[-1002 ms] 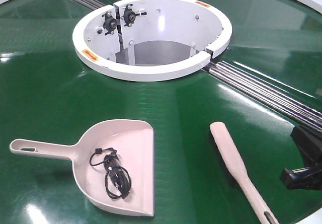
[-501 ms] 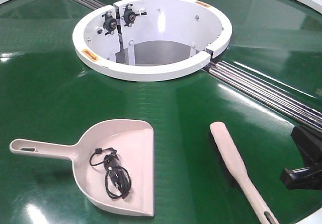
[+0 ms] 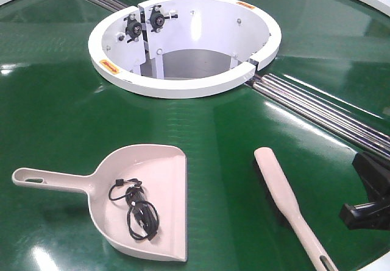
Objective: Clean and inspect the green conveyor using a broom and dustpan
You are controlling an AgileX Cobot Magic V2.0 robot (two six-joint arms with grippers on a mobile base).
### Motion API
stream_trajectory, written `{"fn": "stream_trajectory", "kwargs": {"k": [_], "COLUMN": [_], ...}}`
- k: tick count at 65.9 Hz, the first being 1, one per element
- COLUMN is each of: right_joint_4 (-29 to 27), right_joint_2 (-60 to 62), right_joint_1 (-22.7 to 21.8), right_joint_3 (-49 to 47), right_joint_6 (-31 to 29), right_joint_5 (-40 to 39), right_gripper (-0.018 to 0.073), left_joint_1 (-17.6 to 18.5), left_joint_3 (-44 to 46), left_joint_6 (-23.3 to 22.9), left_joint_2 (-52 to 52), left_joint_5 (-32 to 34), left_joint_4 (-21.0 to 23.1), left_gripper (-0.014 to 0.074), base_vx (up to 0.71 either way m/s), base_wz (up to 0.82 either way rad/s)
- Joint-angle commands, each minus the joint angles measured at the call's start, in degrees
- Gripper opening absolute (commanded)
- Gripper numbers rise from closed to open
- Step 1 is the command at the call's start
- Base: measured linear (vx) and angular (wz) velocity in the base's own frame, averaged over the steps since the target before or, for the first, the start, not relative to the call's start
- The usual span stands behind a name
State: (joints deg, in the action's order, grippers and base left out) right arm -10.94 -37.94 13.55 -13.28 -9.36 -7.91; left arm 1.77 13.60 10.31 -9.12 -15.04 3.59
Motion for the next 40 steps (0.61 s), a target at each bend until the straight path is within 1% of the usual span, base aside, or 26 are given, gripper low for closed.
{"fn": "stream_trajectory", "kwargs": {"k": [1,8,16,20,40], "right_joint_4": [0.2,0.2,0.2,0.2,0.2], "right_joint_2": [0.2,0.2,0.2,0.2,0.2], "right_joint_1": [-0.4,-0.4,-0.4,-0.4,-0.4], "right_joint_3": [-1.6,-1.6,-1.6,-1.6,-1.6], "right_joint_6": [0.1,0.1,0.1,0.1,0.1], "right_joint_5": [-4.3,-4.3,-3.9,-3.8,-3.5], "right_gripper": [-0.0006,-0.0006,-0.0006,-0.0006,-0.0006], "left_joint_1": [-2.2,-4.5,-5.0,-5.0,-5.0], "left_joint_3": [-3.1,-9.9,-16.9,-16.6,-16.6], "left_joint_6": [-0.6,-0.6,-1.8,-2.1,-2.1], "left_joint_2": [4.6,11.4,10.8,10.8,10.8], "left_joint_5": [6.4,6.9,13.8,11.6,11.6], "left_joint_4": [1.6,1.5,1.5,0.9,0.9], "left_gripper": [-0.0023,-0.0023,-0.0023,-0.0023,-0.0023], "base_vx": [0.0,0.0,0.0,0.0,0.0], "base_wz": [0.0,0.0,0.0,0.0,0.0]}}
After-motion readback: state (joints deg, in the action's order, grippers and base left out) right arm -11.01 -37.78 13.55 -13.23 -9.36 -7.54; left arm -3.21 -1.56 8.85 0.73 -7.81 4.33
